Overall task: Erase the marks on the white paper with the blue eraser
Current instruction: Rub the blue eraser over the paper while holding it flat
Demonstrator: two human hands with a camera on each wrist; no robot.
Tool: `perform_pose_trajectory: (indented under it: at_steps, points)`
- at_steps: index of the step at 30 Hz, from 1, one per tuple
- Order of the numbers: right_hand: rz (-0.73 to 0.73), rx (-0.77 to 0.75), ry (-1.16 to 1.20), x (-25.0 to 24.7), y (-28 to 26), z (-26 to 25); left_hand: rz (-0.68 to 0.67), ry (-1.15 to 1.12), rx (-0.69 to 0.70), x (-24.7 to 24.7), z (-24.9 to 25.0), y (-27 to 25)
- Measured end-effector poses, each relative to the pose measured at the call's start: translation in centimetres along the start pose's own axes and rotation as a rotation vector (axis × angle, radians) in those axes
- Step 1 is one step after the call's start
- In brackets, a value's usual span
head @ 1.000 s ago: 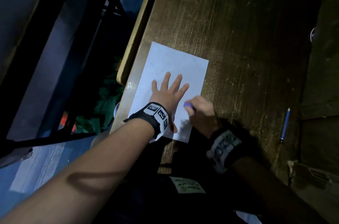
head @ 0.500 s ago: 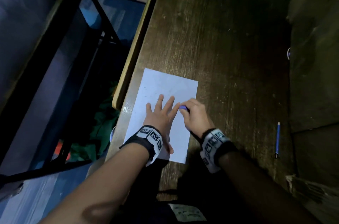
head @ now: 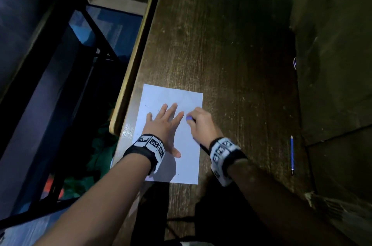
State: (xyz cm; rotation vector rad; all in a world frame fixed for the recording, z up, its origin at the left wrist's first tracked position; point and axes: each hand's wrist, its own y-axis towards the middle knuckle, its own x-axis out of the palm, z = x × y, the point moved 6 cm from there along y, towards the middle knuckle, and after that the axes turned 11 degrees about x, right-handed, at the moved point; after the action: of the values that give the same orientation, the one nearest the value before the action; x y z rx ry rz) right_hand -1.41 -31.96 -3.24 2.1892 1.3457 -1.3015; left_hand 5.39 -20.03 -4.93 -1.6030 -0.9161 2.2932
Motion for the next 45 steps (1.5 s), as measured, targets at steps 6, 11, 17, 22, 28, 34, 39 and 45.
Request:
perform_pose_trajectory:
  at_steps: [6, 11, 17, 22, 28, 34, 39, 45]
  points:
    - [0.046, 0.057, 0.052, 0.9, 0.0, 0.9, 0.002, 0.001, -0.012, 0.1, -0.2, 0.2]
    - [-0.158, -0.019, 0.036, 2.5, -5.1, 1.4, 0.032, -0.006, -0.024, 0.5, -0.4, 0.7]
    - [0.151, 0.103, 0.067, 0.0, 3.9, 0.8, 0.015, -0.025, -0.039, 1.0, -0.6, 1.0]
    - [0.072, -0.086, 0.057, 2.2, -5.2, -0.2, 0.046, -0.061, -0.046, 1.2, -0.8, 1.0]
    - [0.108, -0.024, 0.072, 0.8, 1.8, 0.1, 0.027, -0.053, -0.045, 1.3, -0.9, 1.3]
    - [0.136, -0.022, 0.04, 2.4, -3.4, 0.1, 0.047, -0.066, -0.04, 1.2, -1.0, 1.4]
    - [-0.093, -0.105, -0.031, 2.5, -7.0, 0.4, 0.042, -0.056, -0.048, 1.2, -0.8, 1.3]
    - [0.189, 0.066, 0.046, 0.6, 3.0, 0.8, 0.019, -0.038, -0.045, 1.0, -0.6, 1.4]
